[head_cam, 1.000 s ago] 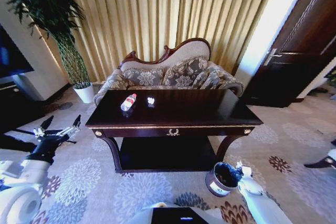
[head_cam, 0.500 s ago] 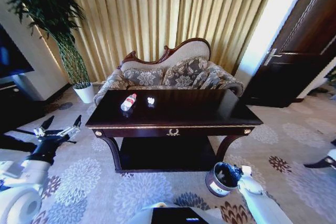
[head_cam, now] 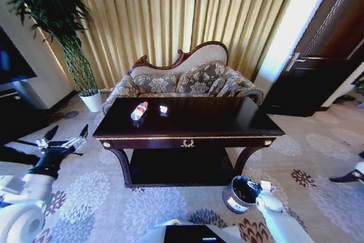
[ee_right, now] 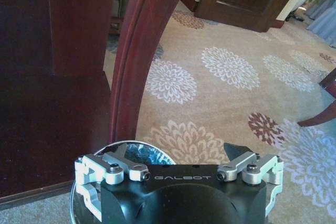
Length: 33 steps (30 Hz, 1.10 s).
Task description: Move to the front of the table and place the trash on the table into the trash bin.
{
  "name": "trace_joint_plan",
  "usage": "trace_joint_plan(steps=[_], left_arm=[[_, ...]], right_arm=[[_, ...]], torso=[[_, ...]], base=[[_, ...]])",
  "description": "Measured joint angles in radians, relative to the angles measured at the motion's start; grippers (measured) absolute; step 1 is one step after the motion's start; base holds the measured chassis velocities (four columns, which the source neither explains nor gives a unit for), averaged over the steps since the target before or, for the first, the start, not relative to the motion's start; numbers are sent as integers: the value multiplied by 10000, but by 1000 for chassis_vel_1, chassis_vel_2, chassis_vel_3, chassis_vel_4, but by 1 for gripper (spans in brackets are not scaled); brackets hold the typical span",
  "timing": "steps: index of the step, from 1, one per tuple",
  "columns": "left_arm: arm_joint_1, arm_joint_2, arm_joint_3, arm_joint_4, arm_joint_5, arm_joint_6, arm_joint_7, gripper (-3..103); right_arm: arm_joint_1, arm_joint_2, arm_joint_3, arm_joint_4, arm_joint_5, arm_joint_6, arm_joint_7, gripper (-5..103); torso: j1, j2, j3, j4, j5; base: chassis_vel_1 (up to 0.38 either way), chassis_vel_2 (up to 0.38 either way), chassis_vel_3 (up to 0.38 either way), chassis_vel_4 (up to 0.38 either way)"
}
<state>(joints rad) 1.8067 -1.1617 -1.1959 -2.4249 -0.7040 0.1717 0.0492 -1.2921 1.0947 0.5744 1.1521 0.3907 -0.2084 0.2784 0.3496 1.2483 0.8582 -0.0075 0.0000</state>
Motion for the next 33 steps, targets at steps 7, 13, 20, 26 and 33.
trace_joint_plan(steps=[7, 13, 20, 26, 33], left_arm=[[-20, -44, 19, -31, 2, 0, 0, 100], [-31, -107, 71, -41, 10, 1, -4, 100], [-31, -138, 83, -44, 21, 14, -3, 100], [12, -180, 12, -64, 21, 18, -2, 100], [36, -236, 10, -138, 21, 19, -3, 100]], right_arm=[[-459, -273, 573, 1828, 1013, 399, -291, 100], [-1834, -383, 1309, 5570, 1635, 594, -741, 100], [-3009, -122, 1597, 8996, 1553, 137, -853, 100], [-3230, 84, 1109, 11719, 1262, -390, -624, 100], [-2874, 56, 329, 12788, 808, -1027, -502, 100]], torso=[[0, 0, 0, 3, -5], [0, 0, 0, 1, -8], [0, 1, -1, 1, -6], [0, 1, -1, 0, -4], [0, 1, 0, 1, -2]], base=[[0, 0, 0, 0], [0, 0, 0, 0], [0, 0, 0, 0], [0, 0, 0, 0], [0, 0, 0, 0]])
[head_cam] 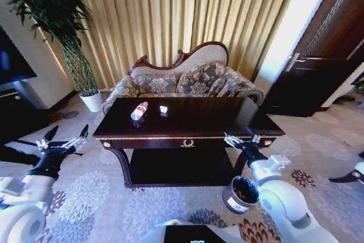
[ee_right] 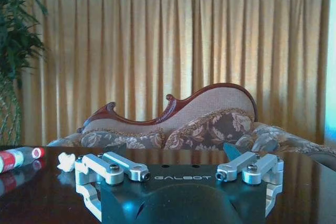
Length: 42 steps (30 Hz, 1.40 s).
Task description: Move to the front of the table and place the trash on the table into the trash bin.
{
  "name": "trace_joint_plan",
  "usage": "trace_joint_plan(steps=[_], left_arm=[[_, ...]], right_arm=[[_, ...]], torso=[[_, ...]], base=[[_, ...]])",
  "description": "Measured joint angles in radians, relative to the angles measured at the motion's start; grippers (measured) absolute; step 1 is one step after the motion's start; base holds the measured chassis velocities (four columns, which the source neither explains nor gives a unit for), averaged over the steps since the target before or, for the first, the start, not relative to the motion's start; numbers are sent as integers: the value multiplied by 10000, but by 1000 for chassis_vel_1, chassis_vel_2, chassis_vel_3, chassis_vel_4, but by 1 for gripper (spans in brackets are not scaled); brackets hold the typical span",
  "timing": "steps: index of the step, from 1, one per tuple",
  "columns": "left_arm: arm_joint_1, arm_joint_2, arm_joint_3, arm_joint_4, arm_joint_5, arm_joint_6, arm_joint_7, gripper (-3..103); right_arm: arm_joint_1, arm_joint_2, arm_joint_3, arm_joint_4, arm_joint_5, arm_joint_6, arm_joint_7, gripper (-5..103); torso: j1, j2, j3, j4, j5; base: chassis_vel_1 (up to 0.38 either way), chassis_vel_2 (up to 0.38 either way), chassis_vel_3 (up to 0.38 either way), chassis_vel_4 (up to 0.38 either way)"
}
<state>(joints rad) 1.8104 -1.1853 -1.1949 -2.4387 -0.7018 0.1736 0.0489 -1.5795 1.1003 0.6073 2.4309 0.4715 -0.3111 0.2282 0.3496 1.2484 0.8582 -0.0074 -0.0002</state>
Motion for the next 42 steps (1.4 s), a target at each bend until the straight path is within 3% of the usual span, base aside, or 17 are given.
trace_joint_plan(steps=[34, 42], left_arm=[[59, -102, -57, -35, 77, -25, 0, 100], [168, -264, -256, -206, 122, -26, 5, 100]], right_arm=[[-84, 87, -859, -131, -735, -157, 40, 100], [842, -673, -1701, -394, 306, -223, 269, 100]], torso=[[3, -3, 1, -1, 0], [-1, -1, 0, 0, 3]], base=[[-58, 61, 60, -63], [-13, 10, 11, -10]])
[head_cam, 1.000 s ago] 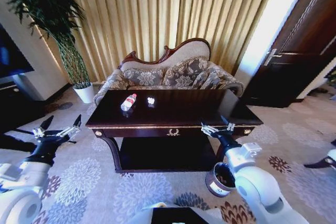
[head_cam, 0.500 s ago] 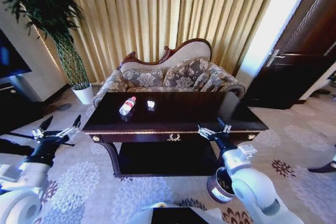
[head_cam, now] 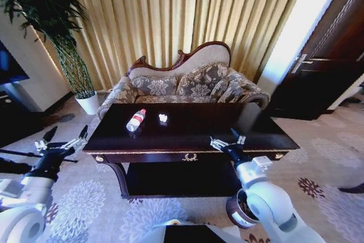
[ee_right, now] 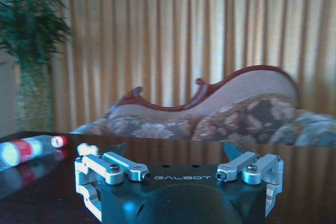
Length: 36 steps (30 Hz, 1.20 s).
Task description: Move to the front of the table and place the trash on the table into the trash bin.
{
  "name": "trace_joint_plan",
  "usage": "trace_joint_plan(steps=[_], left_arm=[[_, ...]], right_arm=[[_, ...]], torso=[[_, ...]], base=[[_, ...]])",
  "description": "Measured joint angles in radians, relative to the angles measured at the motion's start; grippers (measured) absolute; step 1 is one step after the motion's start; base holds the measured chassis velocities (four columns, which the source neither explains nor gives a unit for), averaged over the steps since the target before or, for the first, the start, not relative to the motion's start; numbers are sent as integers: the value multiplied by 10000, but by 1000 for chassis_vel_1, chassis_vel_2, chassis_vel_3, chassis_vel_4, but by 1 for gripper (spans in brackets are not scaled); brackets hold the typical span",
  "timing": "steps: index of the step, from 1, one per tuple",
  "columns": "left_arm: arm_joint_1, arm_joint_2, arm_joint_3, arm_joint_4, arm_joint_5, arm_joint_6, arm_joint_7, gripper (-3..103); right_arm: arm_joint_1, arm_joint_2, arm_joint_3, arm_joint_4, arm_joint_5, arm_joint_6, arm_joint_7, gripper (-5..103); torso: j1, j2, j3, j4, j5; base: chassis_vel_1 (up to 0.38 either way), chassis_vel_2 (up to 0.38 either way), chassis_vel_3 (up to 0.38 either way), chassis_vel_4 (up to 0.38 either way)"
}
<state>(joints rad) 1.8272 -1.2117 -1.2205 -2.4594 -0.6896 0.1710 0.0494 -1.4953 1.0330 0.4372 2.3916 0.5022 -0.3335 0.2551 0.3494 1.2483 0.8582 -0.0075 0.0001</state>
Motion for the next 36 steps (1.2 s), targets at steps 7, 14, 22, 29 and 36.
trace_joint_plan(steps=[7, 14, 22, 29, 36], left_arm=[[175, -412, -57, -248, 157, 8, 34, 100], [274, -561, -188, -415, 255, 17, -13, 100], [232, -624, -202, -416, 287, 79, -43, 100], [82, -664, -178, -417, 307, 211, -72, 100], [76, -749, -143, -416, 379, 250, -76, 100]], right_arm=[[1793, -1550, -707, -1067, 1930, -497, 148, 100], [3867, -2291, -1818, -2048, 3149, -943, 285, 100], [6306, -2344, -3783, -2768, 3935, -1316, 709, 100], [7867, -1890, -5381, -3684, 4120, -1387, 763, 100], [9151, -1298, -6364, -4549, 4269, -1401, 794, 100]], torso=[[2, -1, 2, 1, -3], [1, 0, 1, -2, -1], [3, -1, 2, 0, -5], [2, -1, 2, -1, -3], [2, -1, 2, -1, -4]], base=[[0, 0, 0, 0], [0, 0, 0, 0], [0, 0, 0, 0], [0, 0, 0, 0], [0, 0, 0, 0]])
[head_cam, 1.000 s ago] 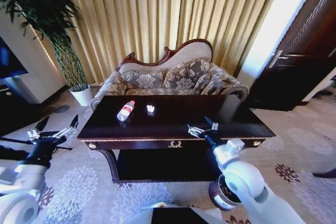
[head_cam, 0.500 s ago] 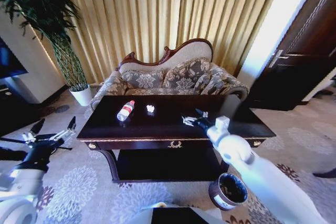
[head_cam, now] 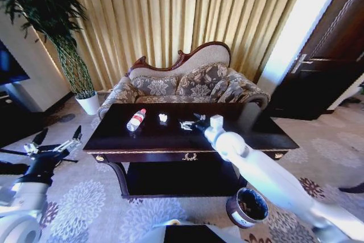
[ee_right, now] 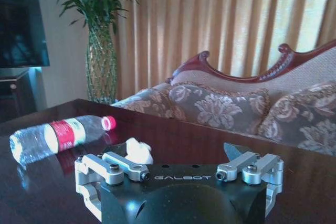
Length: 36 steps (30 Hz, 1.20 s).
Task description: Move to the front of the table and place the trash on the table into the trash bin.
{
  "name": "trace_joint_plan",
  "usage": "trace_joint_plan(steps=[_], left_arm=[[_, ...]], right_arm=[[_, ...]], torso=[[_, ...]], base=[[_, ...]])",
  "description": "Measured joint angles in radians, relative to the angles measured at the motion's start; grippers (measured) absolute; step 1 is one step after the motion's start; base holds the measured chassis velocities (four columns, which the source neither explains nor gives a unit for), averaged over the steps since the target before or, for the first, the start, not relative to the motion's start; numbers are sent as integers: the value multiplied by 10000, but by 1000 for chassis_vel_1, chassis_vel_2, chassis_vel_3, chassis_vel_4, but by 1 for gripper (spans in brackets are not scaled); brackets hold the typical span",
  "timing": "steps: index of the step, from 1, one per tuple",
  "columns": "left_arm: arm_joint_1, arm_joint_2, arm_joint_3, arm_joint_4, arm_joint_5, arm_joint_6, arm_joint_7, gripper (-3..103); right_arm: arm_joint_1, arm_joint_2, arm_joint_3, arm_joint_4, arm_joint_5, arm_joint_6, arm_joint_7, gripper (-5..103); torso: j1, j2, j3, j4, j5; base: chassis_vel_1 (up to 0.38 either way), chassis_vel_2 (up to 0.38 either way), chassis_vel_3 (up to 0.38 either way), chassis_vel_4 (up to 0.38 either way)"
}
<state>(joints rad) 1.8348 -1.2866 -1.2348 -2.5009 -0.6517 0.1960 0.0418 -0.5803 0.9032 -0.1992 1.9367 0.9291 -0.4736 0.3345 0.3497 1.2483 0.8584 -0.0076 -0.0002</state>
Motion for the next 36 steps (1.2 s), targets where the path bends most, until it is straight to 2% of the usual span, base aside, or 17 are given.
trace_joint_plan(steps=[4, 12, 20, 36], left_arm=[[-90, 62, 38, 1, 21, 58, -66, 100], [-46, 74, 66, 5, 15, 157, -166, 100], [21, 75, 13, 9, 16, 147, -167, 100], [74, 72, 36, 9, 31, 79, -123, 100]], right_arm=[[732, 682, -653, -745, 5, -103, 10, 100], [1224, 1712, -1376, -1787, -11, -267, 176, 100], [1193, 2545, -1551, -2433, -241, -277, 319, 100], [1673, 3498, -1704, -3813, -605, -249, 369, 100]], torso=[[0, 0, -1, 1, -1], [0, 0, -1, 1, -1], [0, 0, -1, 0, -1], [0, 0, -1, 1, 0]], base=[[0, 0, 0, 0], [0, 0, 0, 0], [0, 0, 0, 0], [0, 0, 0, 0]])
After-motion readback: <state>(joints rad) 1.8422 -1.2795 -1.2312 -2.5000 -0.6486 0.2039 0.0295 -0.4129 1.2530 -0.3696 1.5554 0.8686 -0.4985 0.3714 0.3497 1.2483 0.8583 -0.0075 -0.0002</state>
